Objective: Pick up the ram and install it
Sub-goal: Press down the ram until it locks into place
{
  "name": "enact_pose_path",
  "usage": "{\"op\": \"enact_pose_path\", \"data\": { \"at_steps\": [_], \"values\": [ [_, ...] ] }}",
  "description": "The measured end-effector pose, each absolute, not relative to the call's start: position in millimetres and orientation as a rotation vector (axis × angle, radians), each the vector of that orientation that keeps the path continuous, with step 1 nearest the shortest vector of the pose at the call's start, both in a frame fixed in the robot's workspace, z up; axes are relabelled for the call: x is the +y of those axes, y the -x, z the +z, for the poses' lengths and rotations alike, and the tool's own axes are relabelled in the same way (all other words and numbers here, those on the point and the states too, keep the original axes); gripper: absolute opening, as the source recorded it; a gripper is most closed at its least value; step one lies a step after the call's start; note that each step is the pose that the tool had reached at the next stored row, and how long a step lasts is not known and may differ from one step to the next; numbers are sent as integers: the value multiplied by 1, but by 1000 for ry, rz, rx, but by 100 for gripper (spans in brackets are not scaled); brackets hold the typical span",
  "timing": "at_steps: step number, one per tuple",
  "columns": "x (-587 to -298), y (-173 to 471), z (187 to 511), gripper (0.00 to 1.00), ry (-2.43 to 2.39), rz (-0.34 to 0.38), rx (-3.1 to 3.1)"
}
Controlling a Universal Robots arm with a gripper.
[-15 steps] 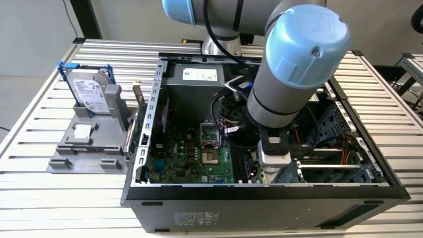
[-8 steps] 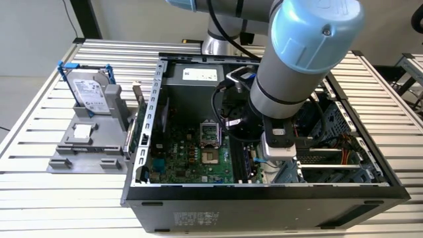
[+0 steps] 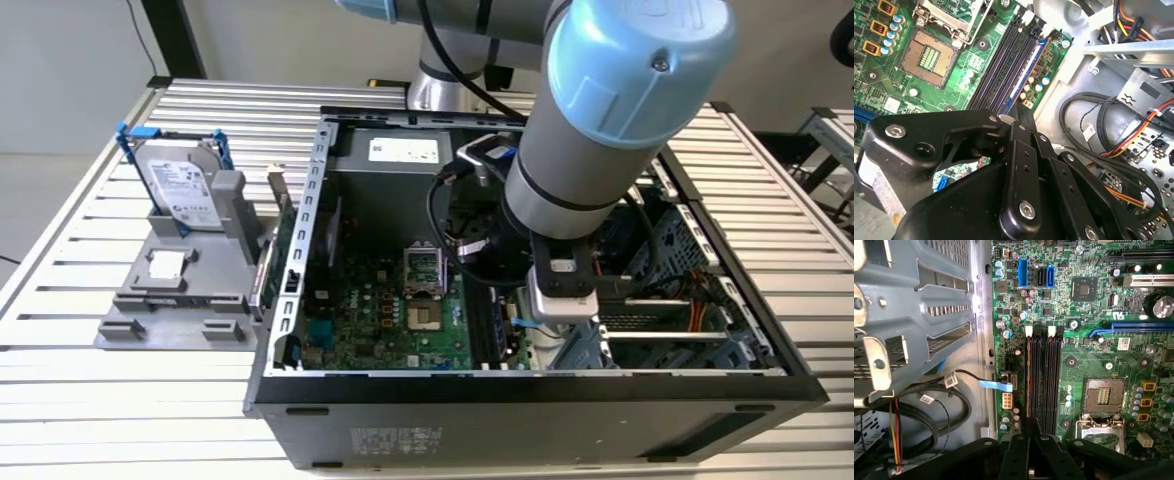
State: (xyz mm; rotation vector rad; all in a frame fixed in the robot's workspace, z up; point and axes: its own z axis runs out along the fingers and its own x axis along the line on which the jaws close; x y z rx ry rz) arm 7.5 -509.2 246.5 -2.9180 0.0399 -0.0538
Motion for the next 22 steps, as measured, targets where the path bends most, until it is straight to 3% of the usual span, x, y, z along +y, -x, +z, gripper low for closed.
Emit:
{"op": "enact_pose_path", "data": {
  "at_steps": [22],
  "values": [
    [-508,-7,252,0,3028,-58,38]
  ]
}}
